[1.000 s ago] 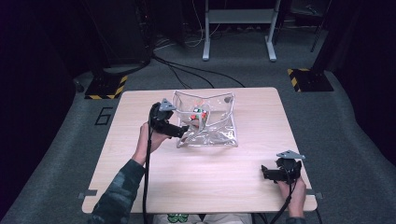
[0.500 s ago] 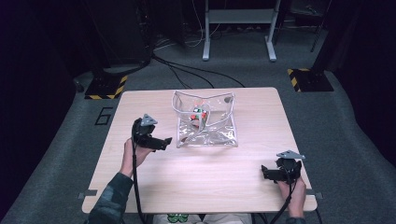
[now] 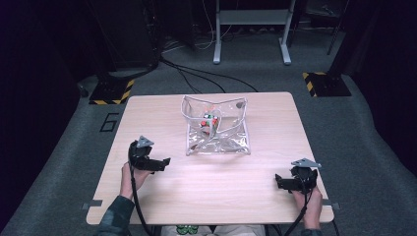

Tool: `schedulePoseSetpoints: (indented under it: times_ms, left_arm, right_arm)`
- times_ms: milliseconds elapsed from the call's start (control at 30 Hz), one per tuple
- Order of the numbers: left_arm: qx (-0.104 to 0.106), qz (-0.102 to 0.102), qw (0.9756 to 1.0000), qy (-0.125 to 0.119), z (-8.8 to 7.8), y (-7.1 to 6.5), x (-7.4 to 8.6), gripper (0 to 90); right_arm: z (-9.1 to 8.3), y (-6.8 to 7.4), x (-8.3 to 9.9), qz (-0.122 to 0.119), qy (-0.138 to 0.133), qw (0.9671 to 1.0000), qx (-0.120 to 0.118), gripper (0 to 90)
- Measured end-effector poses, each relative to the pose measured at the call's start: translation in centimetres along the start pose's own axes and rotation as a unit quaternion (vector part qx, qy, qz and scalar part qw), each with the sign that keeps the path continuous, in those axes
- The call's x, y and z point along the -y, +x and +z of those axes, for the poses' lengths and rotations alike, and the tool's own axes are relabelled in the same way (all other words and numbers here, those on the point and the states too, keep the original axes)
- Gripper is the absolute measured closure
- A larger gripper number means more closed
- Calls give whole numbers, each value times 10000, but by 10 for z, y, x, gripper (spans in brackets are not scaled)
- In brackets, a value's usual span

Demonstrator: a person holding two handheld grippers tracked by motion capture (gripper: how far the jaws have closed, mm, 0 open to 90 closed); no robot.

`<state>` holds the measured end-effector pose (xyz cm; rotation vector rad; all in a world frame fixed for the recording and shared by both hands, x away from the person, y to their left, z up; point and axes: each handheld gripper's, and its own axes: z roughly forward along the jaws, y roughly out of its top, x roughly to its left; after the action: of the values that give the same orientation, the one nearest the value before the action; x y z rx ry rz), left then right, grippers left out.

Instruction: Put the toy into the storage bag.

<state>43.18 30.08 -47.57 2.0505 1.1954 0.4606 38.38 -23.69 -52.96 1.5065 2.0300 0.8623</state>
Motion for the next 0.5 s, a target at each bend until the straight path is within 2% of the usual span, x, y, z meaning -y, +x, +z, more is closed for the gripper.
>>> schedulePoseSetpoints:
  times_ms: [300, 500]
  left_arm:
    - [-164, -353, 9992, 71, 3, 13, 32, 3]
    - [-245, -444, 9986, 136, 8, 20, 53, 2]
  right_arm:
    - [0, 0, 0, 0, 1, 10000, 0, 12]
    - [0, 0, 0, -1, 1, 10000, -1, 12]
